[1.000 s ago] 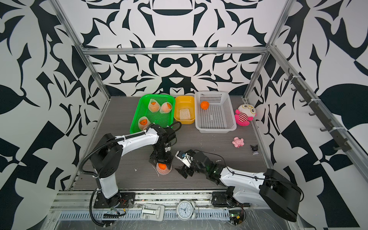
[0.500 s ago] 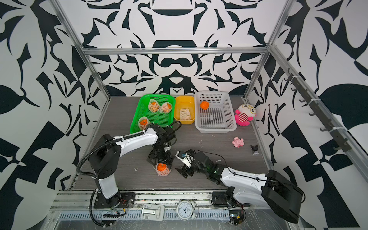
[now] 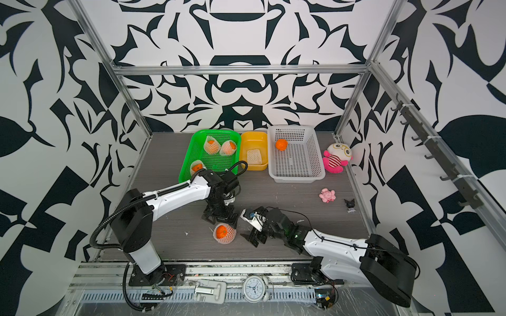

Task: Remove foam nets from oranges
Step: Place the orange at the center of the board.

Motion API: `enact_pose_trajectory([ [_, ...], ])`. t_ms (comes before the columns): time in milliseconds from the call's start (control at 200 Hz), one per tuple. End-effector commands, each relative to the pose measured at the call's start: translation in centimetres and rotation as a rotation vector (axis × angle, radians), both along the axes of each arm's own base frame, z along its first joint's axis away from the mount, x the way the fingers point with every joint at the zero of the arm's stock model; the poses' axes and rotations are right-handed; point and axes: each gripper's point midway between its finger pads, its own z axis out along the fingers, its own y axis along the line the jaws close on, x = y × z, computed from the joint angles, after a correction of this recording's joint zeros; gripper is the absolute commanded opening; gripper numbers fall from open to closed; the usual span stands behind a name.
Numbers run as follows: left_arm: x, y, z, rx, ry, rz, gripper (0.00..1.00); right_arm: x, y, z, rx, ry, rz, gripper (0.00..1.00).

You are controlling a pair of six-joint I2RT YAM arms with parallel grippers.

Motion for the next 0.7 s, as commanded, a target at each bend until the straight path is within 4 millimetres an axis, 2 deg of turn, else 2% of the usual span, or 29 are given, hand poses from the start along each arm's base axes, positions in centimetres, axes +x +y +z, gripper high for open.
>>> enact_pose_trajectory([
  [0,-0.5,0.0,0.4,-0.039,0.007,-0.001,0.99,0.2,1.4,2.3,0.048,-0.036,0.039,1.0],
  [700,-0.3,-1.0,0.8,-0.144,-0.035,-0.003,1.0,-1.1,2.5,2.3,0.077,-0.003,0.131,1.0],
])
